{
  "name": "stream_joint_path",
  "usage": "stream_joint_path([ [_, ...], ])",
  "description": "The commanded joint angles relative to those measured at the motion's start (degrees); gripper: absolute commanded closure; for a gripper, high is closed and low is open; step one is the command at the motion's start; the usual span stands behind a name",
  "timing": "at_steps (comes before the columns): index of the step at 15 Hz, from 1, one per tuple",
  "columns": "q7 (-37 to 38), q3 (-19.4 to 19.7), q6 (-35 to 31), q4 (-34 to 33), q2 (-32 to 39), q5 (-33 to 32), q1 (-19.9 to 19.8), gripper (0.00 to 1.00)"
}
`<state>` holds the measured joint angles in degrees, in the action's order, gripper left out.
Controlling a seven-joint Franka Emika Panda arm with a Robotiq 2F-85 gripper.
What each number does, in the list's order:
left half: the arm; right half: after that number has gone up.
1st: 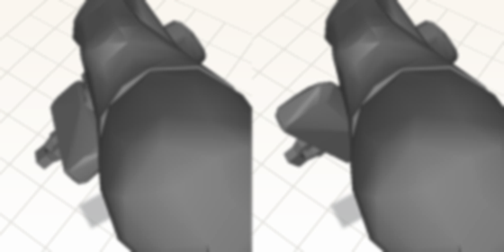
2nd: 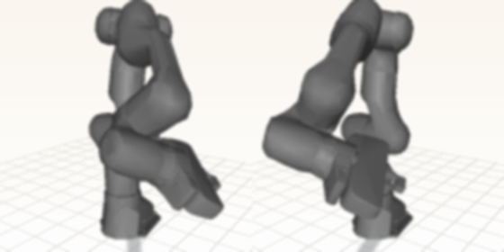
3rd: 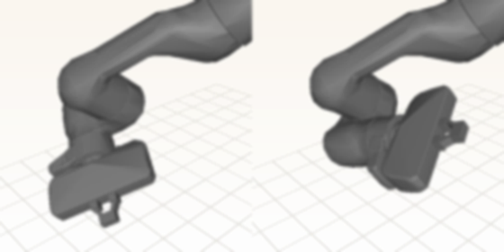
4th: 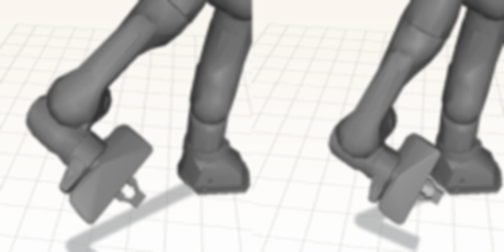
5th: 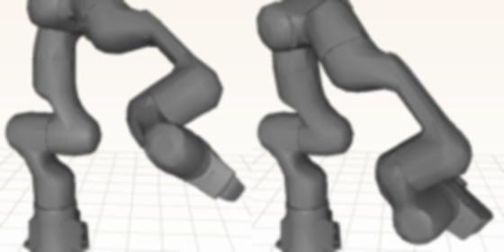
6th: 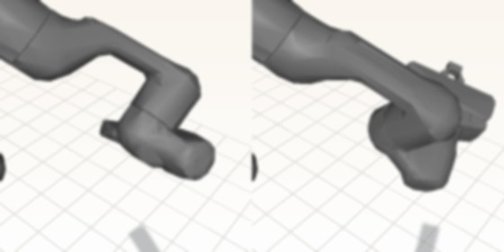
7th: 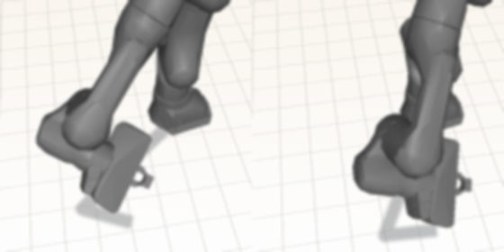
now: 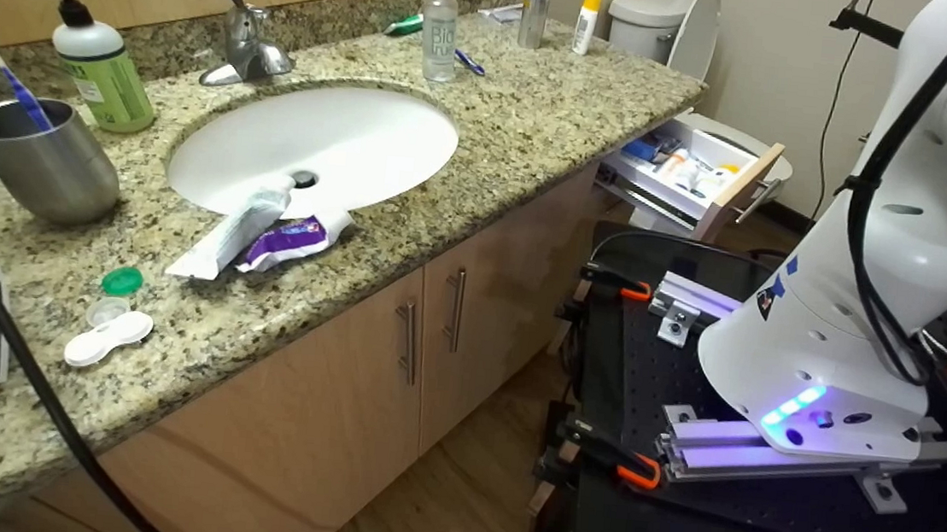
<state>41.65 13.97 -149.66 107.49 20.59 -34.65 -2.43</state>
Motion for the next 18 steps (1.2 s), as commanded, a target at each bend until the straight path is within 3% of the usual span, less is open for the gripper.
stream_joint_path([
  [1,2.2,2.5,-1.5,-0.7,1.1,-1.6,1.9,0.0],
  [3,9.3,4.3,-0.5,-6.3,7.0,-2.4,3.2,0.0],
  [6,19.5,6.8,-5.3,-12.0,13.6,-1.2,4.2,0.0],
  [9,30.7,12.7,-5.2,-20.0,21.5,-1.8,7.3,0.0],
  [10,24.7,9.7,-5.6,-13.7,16.1,-0.2,6.0,0.0],
  [12,28.5,11.9,-5.5,-17.6,20.0,-0.4,7.0,0.0],
  [13,26.9,11.1,-3.4,-18.1,20.2,0.4,6.6,0.0],
  [14,24.3,9.7,-1.9,-18.1,19.9,1.9,5.6,0.25],
  [15,21.8,8.4,-0.3,-18.1,19.9,3.6,4.7,0.26],
  [18,15.4,6.2,4.1,-18.8,20.3,9.8,3.3,0.46],
])
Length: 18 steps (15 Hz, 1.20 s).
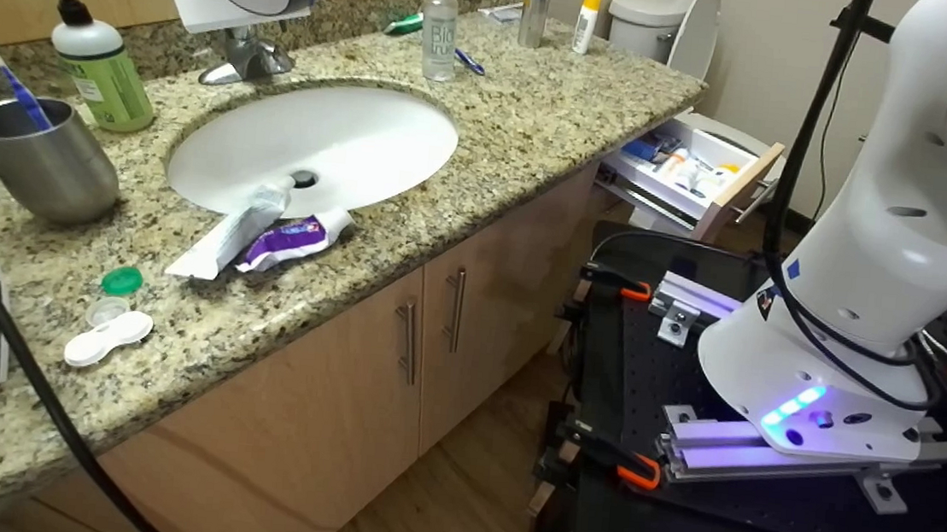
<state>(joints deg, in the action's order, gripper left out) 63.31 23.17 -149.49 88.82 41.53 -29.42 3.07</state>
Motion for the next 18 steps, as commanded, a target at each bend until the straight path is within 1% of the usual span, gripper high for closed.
stream_joint_path([
  [1,-7.4,-3.2,5.1,-0.6,-0.5,6.1,-2.3,0.54],
  [3,-8.3,-2.7,6.0,-1.0,-0.4,7.8,-2.0,0.68],
  [5,-7.4,-1.7,5.5,-1.5,-0.6,8.3,-1.4,0.81],
  [6,-6.9,-1.2,5.3,-1.8,-0.9,8.1,-1.3,0.77],
  [7,-6.1,-0.6,5.0,-1.9,-1.2,7.7,-1.0,0.63],
  [10,-4.8,1.0,4.6,-2.4,-0.7,6.5,-0.5,0.93],
  [11,-4.6,1.1,4.7,-2.3,-0.6,6.3,-0.3,0.94],
  [14,-3.8,0.8,3.8,-1.9,-1.3,7.0,-0.3,0.94],
  [16,-0.3,2.2,1.2,-1.4,-2.0,5.7,0.7,0.94],
  [17,1.5,3.1,-0.6,-1.4,-2.2,4.8,1.3,0.99],
  [18,3.5,4.4,-2.6,-1.3,-2.3,3.7,2.1,1.0],
])
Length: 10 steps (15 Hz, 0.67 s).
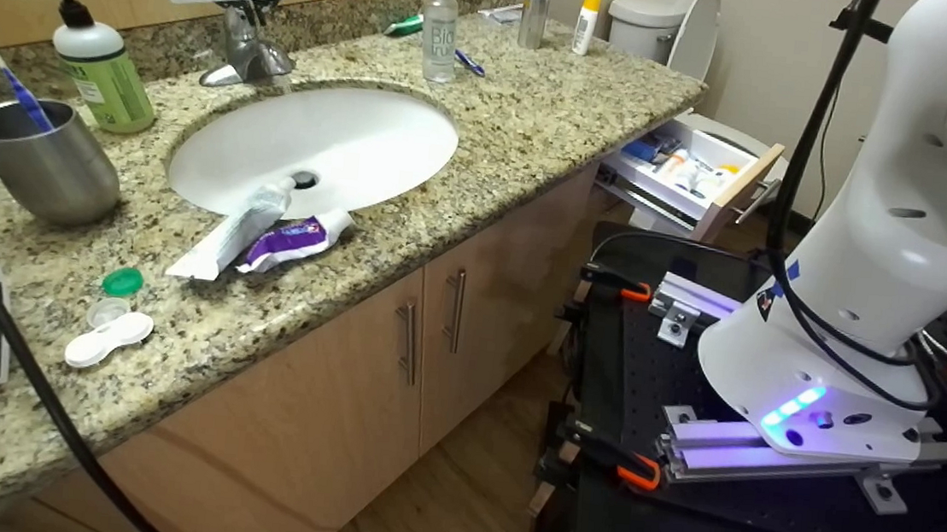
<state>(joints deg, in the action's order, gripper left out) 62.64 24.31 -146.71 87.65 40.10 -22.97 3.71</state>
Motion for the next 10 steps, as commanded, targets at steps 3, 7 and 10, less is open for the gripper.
stream_joint_path([
  [3,9.4,6.6,-9.6,-0.1,0.0,-5.1,3.5,1.0],
  [7,7.8,3.0,-6.1,2.4,-2.3,-3.3,2.5,0.73],
  [10,-5.6,-5.5,-5.7,7.1,-8.4,3.8,-1.7,0.54],
])
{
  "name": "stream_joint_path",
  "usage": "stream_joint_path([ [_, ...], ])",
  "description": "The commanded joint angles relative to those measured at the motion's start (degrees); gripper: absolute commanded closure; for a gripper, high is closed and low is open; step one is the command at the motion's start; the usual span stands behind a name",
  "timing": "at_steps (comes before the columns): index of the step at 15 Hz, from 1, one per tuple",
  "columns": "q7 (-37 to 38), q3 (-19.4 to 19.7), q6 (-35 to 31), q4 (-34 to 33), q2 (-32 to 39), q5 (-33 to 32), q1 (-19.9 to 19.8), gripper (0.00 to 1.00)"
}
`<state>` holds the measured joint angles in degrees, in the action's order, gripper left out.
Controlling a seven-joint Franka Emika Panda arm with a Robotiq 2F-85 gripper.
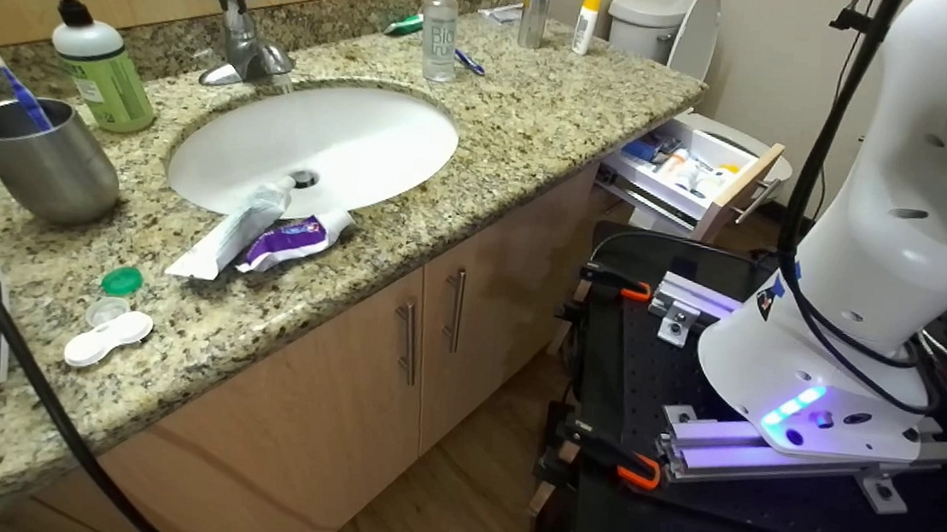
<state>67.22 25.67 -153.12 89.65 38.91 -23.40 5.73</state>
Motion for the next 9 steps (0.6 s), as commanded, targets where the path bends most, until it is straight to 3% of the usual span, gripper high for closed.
stream_joint_path([
  [1,-14.2,-9.0,0.5,6.5,-9.6,6.4,-4.9,0.46],
  [4,-26.7,-16.6,4.0,10.5,-17.6,13.3,-9.9,0.26],
  [8,-43.7,-28.2,11.6,16.0,-29.7,24.0,-20.2,0.0],
  [9,-37.5,-20.4,9.1,9.9,-22.6,21.4,-13.0,0.16],
])
